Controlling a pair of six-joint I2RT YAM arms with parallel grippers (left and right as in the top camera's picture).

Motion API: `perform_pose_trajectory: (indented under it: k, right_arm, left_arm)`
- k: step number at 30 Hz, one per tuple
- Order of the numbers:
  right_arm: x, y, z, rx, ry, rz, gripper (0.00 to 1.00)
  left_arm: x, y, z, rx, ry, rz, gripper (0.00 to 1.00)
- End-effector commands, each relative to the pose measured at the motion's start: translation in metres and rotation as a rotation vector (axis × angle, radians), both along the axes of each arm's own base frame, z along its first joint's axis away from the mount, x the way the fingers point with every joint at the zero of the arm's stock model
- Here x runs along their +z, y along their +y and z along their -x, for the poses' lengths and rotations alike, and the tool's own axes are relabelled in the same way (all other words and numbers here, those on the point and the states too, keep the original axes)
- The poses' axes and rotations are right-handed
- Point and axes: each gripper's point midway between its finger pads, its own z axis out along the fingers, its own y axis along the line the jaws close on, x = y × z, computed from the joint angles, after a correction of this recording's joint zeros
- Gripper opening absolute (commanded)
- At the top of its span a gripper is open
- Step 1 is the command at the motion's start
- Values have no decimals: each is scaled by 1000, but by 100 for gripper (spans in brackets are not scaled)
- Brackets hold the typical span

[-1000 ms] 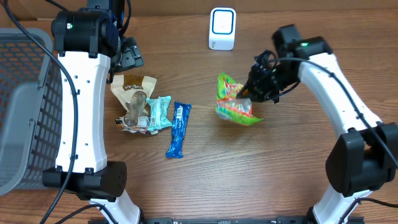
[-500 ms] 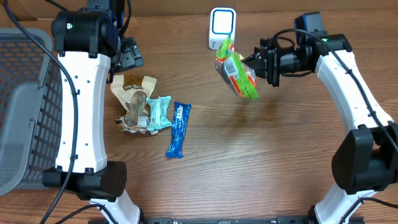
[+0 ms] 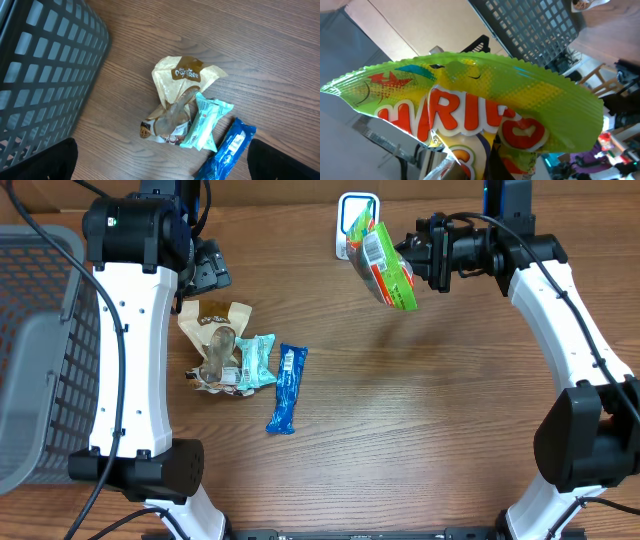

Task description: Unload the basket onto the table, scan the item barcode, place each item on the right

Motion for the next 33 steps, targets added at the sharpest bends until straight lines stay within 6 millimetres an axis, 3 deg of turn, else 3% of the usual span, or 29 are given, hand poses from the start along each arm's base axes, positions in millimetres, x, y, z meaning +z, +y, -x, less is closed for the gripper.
perform_pose_trajectory:
  k: [1,9,13,15,20,24,27,30,33]
  right_arm:
    - [31,-4,10,31,41,-24,4]
    - [31,-4,8,22,20,-20,4]
    - [30,-3,-3,-23,-96,-4,4]
    - [29,-2,-9,-52,-238,4,4]
    - [24,-2,-22,-88,-794,27,4]
    - [16,-3,-18,-67,-957,34,4]
    - [-4,-6,-26,-84,-1056,134,4]
    - [-54,-23,-46,-112,-1048,462,4]
    - [-115,-65,-60,-106,-942,939,4]
  left_arm:
    - [-3,1,-1,23,1,-6,100]
    - [-3,1,-1,23,1,-6,100]
    - [-3,1,-1,23,1,-6,100]
    - [-3,1,-1,24,1,-6,100]
    - [-3,1,-1,23,1,-6,100]
    - [-3,1,-1,23,1,-6,100]
    - [-3,1,-1,23,1,-6,100]
    - [-3,1,-1,23,1,-6,100]
    - [-3,1,-1,23,1,-6,100]
